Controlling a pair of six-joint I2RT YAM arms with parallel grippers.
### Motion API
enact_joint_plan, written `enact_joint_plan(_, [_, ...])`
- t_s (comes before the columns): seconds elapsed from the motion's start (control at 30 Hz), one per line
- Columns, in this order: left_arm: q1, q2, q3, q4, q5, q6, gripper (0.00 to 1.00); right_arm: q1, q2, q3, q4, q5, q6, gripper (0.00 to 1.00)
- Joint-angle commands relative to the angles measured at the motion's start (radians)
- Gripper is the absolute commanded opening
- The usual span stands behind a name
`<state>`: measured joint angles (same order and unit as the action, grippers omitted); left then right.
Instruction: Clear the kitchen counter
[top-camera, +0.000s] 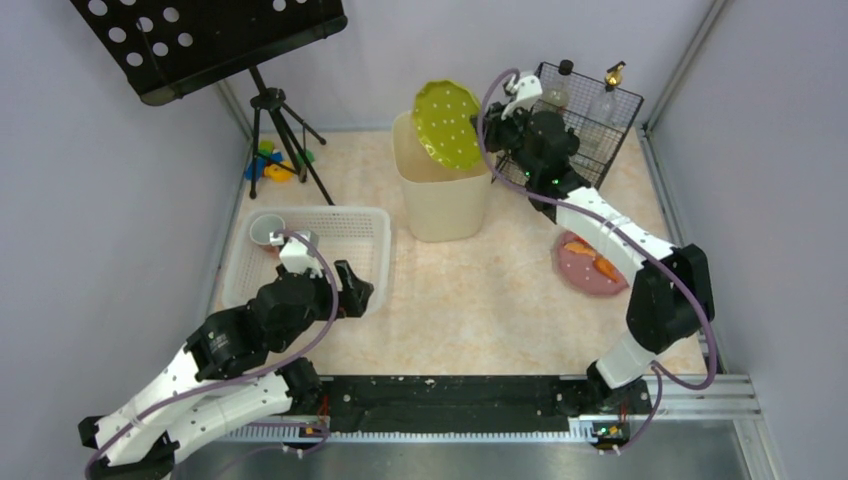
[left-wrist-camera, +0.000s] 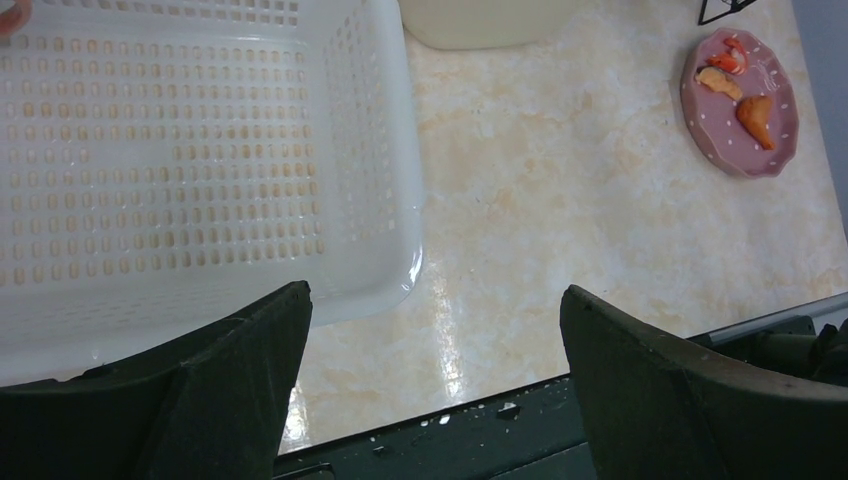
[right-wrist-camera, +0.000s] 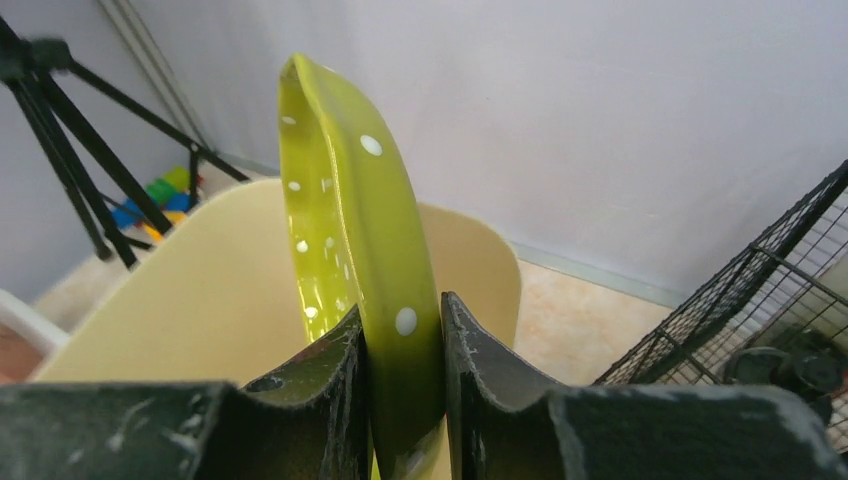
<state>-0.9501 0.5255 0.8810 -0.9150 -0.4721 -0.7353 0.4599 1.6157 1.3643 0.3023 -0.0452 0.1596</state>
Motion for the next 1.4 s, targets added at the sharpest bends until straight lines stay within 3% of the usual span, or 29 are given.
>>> enact_joint_plan(0.0, [0.002, 0.007, -0.015, 0.018, -0.020, -0.007, 0.99, 0.079, -0.117, -0.067, 0.431, 0.005, -0.252, 0.00])
enact_joint_plan(0.13, [0.002, 0.006, -0.014, 0.016, -0.025, -0.010, 0.99, 0.132, -0.141, -0.120, 0.562, 0.024, -0.400, 0.00])
enact_joint_plan(0.63, [0.002, -0.016, 0.004, -0.008, -0.058, -0.004, 0.99, 0.263, -0.231, -0.053, 0.700, 0.171, -0.514, 0.00])
enact_joint_plan(0.83, [0.002, -0.027, 0.027, -0.026, -0.077, -0.005, 0.99, 0.270, -0.282, -0.014, 0.666, 0.196, -0.381, 0.00])
enact_joint_plan(1.1, [0.002, -0.074, 0.117, -0.057, -0.091, 0.001, 0.99, 0.275, -0.329, 0.033, 0.486, 0.149, -0.103, 0.00])
enact_joint_plan(1.37, [0.002, -0.169, 0.214, -0.066, -0.070, 0.037, 0.99, 0.370, -0.281, 0.023, 0.398, 0.127, -0.088, 0.00])
